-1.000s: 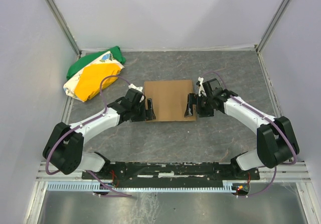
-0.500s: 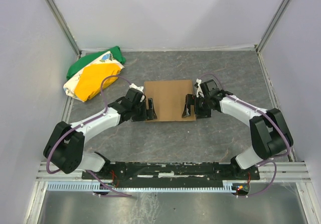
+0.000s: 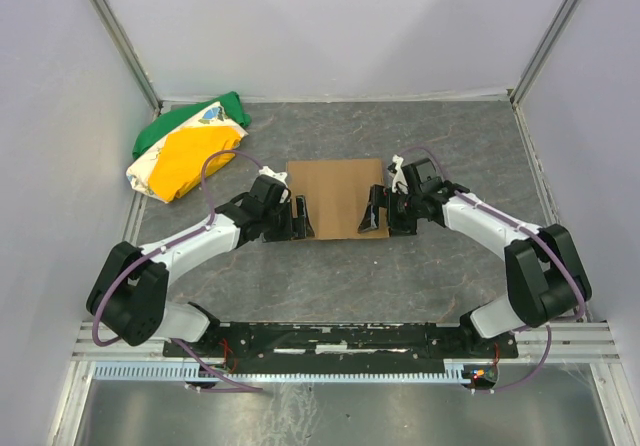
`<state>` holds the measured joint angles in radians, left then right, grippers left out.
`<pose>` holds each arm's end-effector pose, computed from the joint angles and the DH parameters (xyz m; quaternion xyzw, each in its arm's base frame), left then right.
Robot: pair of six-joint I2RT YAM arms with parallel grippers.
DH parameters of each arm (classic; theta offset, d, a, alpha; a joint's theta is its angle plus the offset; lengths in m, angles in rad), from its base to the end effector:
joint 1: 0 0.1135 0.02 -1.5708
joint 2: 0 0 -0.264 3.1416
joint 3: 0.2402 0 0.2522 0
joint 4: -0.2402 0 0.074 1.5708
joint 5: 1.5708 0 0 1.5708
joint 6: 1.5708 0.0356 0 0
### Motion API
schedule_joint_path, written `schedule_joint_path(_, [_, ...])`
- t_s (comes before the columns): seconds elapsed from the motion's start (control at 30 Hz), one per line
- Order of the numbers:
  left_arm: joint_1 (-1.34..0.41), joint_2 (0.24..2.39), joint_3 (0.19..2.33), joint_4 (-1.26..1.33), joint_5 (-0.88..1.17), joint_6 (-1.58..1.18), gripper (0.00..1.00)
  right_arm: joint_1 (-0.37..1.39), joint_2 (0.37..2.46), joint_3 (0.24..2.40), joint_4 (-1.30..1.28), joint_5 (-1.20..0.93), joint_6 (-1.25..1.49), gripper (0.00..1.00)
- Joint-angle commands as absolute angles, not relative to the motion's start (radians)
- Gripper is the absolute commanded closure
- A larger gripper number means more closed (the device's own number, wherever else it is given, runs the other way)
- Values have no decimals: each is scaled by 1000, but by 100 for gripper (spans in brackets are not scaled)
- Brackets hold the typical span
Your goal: Fold the paper box
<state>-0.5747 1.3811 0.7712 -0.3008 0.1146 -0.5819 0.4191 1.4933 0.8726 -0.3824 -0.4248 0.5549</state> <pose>0.2265 -0.1515 0.1952 0.0152 0.9445 -0.2222 0.2413 0.2598 0.1318 0.1933 0.0048 0.9403 0.3070 0.1472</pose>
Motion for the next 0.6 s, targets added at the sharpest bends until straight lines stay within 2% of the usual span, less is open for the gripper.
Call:
schedule_joint_path(0.0, [-578, 1359, 790, -277, 134, -579, 17, 425, 1467, 897, -390, -416, 546, 2])
schedule_joint_path(0.2, [-578, 1364, 785, -305, 99, -559, 17, 424, 1498, 908, -430, -303, 493, 3])
schedule_joint_path(0.57, [-578, 1361, 783, -335, 57, -528, 18, 426, 1473, 871, -407, -241, 461, 9])
